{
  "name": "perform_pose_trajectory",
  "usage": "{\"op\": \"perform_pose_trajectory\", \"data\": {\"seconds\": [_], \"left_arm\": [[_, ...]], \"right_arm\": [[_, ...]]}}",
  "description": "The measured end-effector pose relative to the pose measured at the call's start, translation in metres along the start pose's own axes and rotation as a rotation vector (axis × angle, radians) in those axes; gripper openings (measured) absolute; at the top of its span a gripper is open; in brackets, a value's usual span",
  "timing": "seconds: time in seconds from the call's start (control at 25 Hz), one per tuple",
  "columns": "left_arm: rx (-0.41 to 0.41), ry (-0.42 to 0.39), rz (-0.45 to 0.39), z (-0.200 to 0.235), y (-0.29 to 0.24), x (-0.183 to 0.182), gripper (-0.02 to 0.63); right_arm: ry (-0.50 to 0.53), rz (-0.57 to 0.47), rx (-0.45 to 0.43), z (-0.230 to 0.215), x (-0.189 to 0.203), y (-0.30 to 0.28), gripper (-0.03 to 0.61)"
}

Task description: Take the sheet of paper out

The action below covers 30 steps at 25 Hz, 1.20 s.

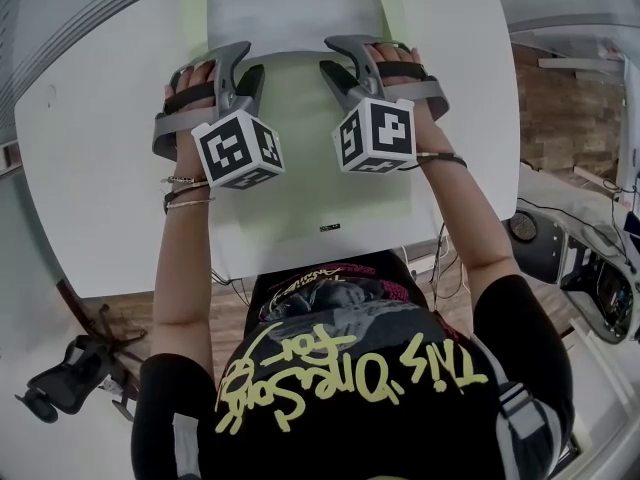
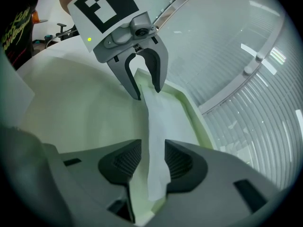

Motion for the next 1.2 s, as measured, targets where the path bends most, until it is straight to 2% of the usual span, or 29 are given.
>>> {"op": "perform_pose_trajectory", "data": {"seconds": [0.28,0.48,0.6,1.04,1.2], "left_arm": [[0.008,-0.02,0.046,0.009,-0.012,0.001,0.181],[0.055,-0.019,0.051,0.003,-0.016,0.002,0.181],[0.057,-0.024,0.057,0.002,-0.02,0.003,0.181],[0.04,-0.003,0.048,0.016,-0.021,0.002,0.129],[0.041,0.005,0.04,0.018,-0.02,0.0,0.109]], "right_arm": [[0.009,0.001,0.0,-0.004,-0.003,-0.008,0.14],[0.016,0.011,-0.023,-0.002,-0.003,-0.014,0.14],[0.024,0.019,-0.038,-0.001,-0.002,-0.019,0.14],[-0.005,0.001,-0.081,-0.008,-0.006,-0.019,0.149],[-0.002,-0.009,-0.055,-0.011,-0.007,-0.018,0.146]]}}
Point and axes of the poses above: the fingertips, and each gripper's own axes: y backward along the fingers, z to its left, x out of its underside, the point moved 5 cm from there along y, backward along the fingers, and after that the axes turned 3 degrees about -z, right-handed, at the moved point
